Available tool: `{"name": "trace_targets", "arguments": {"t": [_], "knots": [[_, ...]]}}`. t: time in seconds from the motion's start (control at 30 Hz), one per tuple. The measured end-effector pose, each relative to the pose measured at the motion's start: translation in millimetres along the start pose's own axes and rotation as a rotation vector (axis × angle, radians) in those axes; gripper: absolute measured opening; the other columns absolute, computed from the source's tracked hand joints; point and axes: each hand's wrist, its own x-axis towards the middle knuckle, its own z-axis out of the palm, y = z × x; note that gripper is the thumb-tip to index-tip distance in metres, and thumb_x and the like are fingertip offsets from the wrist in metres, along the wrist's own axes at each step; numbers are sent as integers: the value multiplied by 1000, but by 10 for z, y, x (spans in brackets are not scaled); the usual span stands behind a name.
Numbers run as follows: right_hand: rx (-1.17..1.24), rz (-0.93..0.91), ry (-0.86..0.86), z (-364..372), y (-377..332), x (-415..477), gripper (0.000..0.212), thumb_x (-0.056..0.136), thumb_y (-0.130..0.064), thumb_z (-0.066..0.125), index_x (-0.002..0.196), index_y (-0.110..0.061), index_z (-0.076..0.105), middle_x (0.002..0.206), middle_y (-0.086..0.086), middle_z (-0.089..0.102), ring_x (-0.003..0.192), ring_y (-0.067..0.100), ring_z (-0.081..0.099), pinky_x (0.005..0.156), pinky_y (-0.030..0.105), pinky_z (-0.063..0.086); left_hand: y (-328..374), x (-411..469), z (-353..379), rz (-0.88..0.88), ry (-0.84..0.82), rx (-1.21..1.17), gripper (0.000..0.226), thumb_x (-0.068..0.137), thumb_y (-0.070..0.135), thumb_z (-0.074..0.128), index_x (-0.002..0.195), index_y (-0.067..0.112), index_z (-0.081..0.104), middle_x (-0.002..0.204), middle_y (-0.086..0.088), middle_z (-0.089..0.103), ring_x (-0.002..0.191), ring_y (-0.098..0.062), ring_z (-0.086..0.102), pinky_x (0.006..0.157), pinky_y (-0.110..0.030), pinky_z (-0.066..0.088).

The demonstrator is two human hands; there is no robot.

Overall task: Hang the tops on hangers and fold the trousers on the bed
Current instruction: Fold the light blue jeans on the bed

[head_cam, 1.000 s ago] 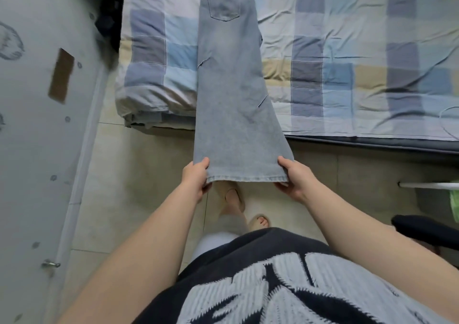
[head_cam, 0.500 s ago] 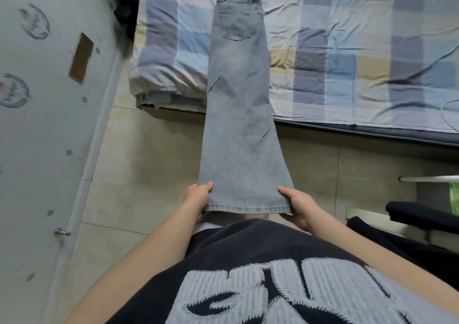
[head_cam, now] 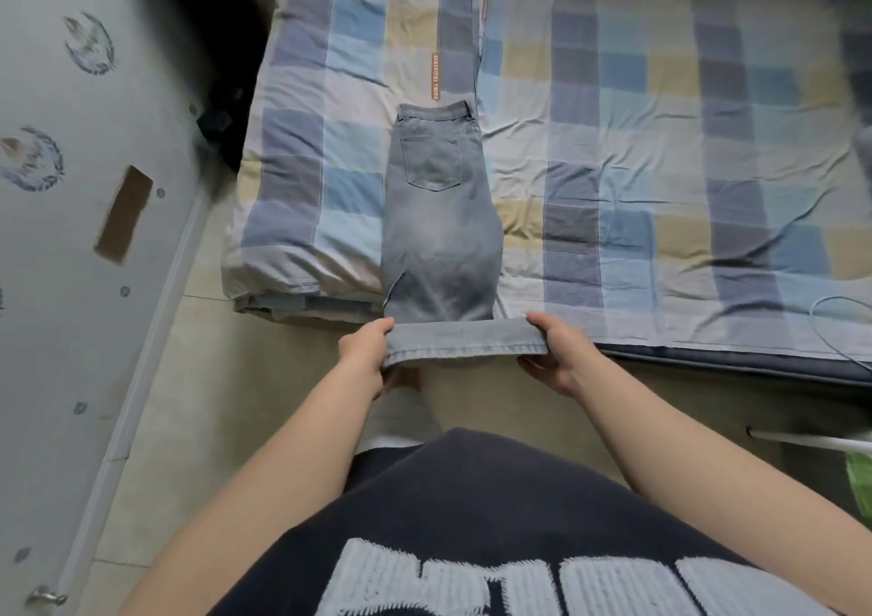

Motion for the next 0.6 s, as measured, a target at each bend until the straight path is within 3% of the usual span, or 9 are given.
{"name": "trace_targets", "arguments": {"t": [0.13, 0.3, 0.4, 0.5, 0.53, 0.6], "knots": [[80, 24, 61, 530, -852, 273, 11, 93, -23, 66, 85, -17, 62, 71, 3, 67, 69, 17, 64, 58, 31, 54, 929, 334, 329, -65, -45, 35, 34, 91, 21, 67, 122, 6, 66, 106, -11, 74, 80, -26, 71, 58, -31, 56], [139, 3, 90, 1065, -1901, 677, 11, 93, -21, 67, 86, -14, 64, 67, 3, 68, 64, 17, 65, 49, 28, 55, 2053, 748, 809, -110, -90, 63, 35, 94, 19, 60, 126, 8, 63, 89, -8, 72, 63, -22, 68, 43, -26, 50], [142, -7, 98, 1325, -2488, 1008, 10, 95, -23, 65, 97, -14, 62, 84, 7, 65, 71, 20, 65, 61, 36, 59, 2662, 1019, 1141, -94, -73, 73, 36, 93, 20, 61, 128, 11, 61, 90, -6, 71, 57, -19, 68, 41, -24, 49], [149, -34, 85, 1543, -3033, 1433, 13, 97, -28, 63, 101, -17, 60, 86, 6, 64, 76, 21, 65, 81, 43, 59, 3176, 1353, 1502, -84, -79, 76, 43, 93, 26, 62, 134, 14, 57, 119, -5, 70, 74, -19, 66, 44, -24, 49], [144, -43, 82, 1614, -3206, 1590, 14, 97, -31, 62, 102, -18, 59, 86, 5, 64, 76, 21, 65, 82, 43, 59, 3334, 1476, 1629, -76, -74, 73, 44, 92, 27, 62, 134, 15, 57, 122, -5, 69, 74, -19, 65, 43, -23, 49], [117, -62, 82, 1734, -3531, 1917, 15, 98, -35, 60, 102, -21, 58, 86, 4, 64, 74, 20, 64, 70, 39, 58, 3615, 1719, 1890, -48, -55, 66, 42, 93, 27, 62, 133, 17, 58, 109, -3, 69, 69, -17, 63, 40, -21, 47]]}}
